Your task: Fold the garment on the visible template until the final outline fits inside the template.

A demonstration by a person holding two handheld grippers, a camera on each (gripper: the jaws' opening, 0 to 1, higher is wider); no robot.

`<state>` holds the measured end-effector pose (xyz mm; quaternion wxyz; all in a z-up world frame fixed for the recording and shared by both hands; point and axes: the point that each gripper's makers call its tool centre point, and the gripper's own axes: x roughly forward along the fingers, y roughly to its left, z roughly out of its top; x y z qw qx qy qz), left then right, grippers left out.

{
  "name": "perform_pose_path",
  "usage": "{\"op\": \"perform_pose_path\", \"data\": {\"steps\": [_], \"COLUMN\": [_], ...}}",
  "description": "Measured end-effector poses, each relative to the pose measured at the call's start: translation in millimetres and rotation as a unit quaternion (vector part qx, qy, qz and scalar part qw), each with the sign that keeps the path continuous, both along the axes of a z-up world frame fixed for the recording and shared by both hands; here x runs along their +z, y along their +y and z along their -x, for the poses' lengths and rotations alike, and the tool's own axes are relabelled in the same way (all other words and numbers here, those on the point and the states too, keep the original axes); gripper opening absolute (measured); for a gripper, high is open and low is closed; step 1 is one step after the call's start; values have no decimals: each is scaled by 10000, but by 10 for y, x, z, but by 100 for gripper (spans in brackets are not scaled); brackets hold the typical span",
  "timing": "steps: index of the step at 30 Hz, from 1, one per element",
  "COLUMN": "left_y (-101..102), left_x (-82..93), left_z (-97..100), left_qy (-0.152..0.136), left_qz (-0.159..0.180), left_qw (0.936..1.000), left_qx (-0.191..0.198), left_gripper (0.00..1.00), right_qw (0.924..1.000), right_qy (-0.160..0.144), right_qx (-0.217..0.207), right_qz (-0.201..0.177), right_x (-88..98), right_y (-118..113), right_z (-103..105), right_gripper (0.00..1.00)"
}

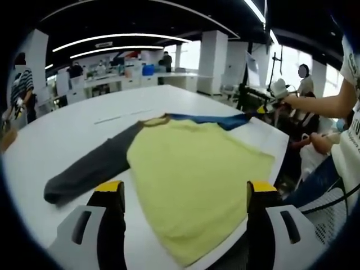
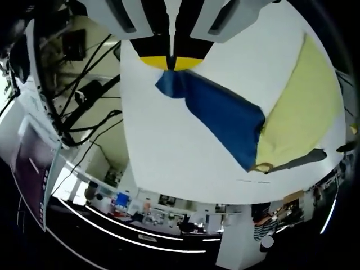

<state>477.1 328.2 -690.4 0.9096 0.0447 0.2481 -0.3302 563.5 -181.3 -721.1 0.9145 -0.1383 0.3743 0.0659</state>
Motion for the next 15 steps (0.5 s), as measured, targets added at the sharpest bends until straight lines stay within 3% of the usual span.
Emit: {"op": "perform_pose_path", "data": {"steps": [10, 15], "left_y": [0, 9], "left_x": [-19, -13], "left_z": [-5, -5], "left_qy": [25, 15], "left_qz": [-4, 3], "left_qw": [10000, 10000], "left_qx": [17, 47], "left_gripper": [86, 86], "right_qw": [9961, 9927], "right_qy": [226, 262], "right_qx": [791, 1106], "right_qz": [303, 407], "right_x": [267, 392], "right_y": [341, 642], "right_z": [-205, -263], "right_gripper": [0, 0]}}
